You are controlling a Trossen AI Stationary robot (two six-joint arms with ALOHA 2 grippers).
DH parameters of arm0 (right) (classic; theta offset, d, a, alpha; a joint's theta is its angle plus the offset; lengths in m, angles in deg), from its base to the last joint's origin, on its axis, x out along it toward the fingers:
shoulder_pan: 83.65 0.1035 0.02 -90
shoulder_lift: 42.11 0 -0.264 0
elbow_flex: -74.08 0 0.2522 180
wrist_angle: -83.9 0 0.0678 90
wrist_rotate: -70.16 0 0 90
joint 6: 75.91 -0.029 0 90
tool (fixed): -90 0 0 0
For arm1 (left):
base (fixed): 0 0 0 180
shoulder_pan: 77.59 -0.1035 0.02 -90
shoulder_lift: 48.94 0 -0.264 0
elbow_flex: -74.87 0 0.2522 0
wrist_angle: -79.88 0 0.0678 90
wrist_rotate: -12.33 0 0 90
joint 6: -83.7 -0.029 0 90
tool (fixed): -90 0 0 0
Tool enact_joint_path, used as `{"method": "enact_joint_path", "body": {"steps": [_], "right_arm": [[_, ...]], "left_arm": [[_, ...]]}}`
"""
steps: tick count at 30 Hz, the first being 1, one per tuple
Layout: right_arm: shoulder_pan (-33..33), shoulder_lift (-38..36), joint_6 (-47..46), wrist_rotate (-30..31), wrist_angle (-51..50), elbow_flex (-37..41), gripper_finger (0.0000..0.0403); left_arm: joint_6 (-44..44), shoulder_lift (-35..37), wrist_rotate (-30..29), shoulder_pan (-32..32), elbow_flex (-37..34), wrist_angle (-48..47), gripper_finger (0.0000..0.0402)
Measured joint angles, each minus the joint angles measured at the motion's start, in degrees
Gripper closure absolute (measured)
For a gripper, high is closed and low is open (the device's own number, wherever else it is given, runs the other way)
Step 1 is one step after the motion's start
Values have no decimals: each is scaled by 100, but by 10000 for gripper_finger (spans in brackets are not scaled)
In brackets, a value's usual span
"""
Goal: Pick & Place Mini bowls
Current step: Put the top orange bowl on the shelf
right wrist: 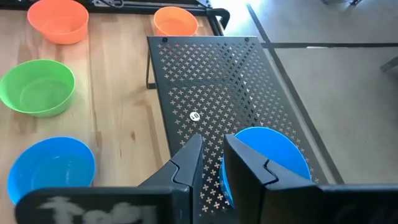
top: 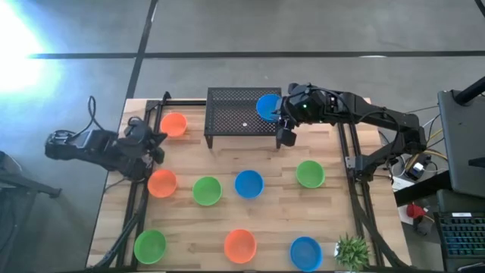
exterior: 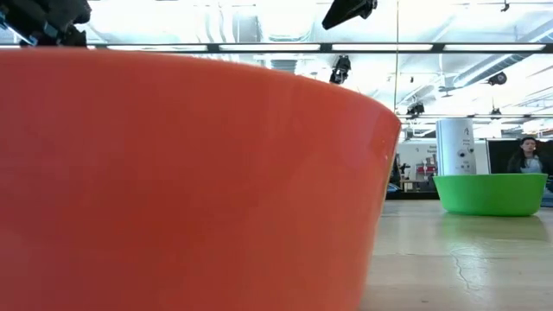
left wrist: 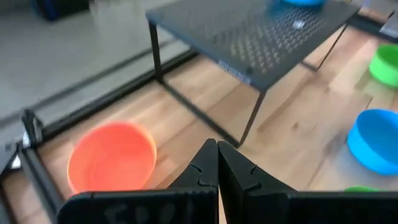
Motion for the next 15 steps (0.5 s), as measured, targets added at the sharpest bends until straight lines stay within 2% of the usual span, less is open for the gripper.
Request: {"method": "enact_joint_path", "body": {"steps": [8,15], "right_arm": [[0,0,26,1,-1,0,338],[0,2,0,0,3,0,344]], "left_arm": [[217,-510,494,-647,141,-231,402],[-276,-1095,953,-1731,89,-168,402]]}}
